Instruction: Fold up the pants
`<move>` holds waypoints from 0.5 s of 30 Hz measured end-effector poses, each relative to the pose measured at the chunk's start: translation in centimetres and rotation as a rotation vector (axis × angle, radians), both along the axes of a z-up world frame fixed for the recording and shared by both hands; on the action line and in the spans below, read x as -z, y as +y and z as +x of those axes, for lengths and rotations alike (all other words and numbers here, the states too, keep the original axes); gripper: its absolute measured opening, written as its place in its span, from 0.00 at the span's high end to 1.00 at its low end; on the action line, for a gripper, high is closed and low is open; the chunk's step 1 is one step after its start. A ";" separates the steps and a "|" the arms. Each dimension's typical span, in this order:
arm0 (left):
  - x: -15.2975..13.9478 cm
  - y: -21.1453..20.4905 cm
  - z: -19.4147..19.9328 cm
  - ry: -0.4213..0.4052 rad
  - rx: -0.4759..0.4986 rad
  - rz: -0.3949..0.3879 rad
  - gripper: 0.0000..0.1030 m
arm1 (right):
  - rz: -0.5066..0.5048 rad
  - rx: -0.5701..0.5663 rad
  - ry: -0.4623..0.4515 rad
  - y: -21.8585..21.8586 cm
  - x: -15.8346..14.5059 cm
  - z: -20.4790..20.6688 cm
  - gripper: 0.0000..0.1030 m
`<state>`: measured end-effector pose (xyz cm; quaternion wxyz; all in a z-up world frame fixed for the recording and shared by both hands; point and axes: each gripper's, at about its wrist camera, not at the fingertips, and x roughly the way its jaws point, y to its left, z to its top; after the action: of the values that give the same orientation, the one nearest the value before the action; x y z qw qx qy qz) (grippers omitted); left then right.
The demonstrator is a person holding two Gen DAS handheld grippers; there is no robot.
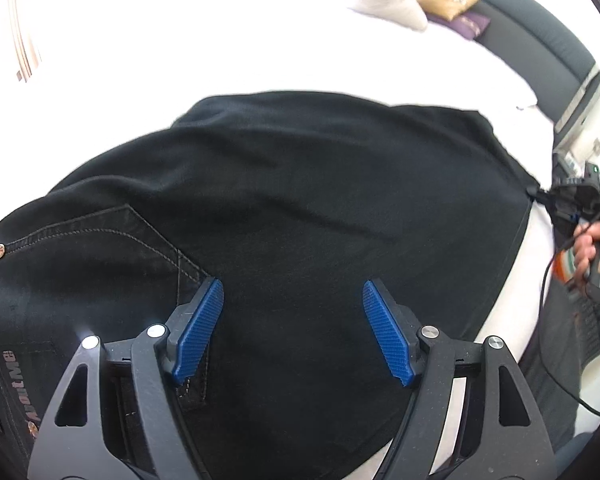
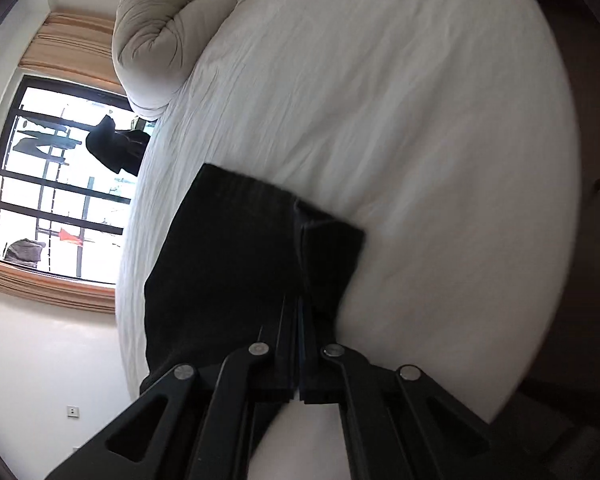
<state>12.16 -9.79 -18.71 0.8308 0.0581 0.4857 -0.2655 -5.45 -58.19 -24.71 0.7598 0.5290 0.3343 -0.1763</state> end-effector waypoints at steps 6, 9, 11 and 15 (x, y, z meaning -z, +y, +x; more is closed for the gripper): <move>0.3 -0.1 -0.1 0.010 -0.006 0.015 0.31 | -0.033 0.024 -0.083 0.0 -4.0 -1.1 0.87; -0.4 -0.3 -0.1 -0.008 0.001 -0.007 0.31 | 0.032 -0.023 -0.190 0.4 -5.0 -0.2 0.83; -0.7 -0.7 -0.1 -0.016 0.006 -0.015 0.31 | 0.061 -0.116 -0.240 1.7 -5.2 2.3 0.73; -0.4 -0.7 -0.3 -0.010 0.005 -0.011 0.31 | 0.111 -0.235 -0.172 4.3 -2.3 6.3 0.63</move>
<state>11.87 -10.46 -18.27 0.8328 0.0560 0.4798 -0.2702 0.81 -53.93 -22.44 0.7707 0.5404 0.3370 -0.0215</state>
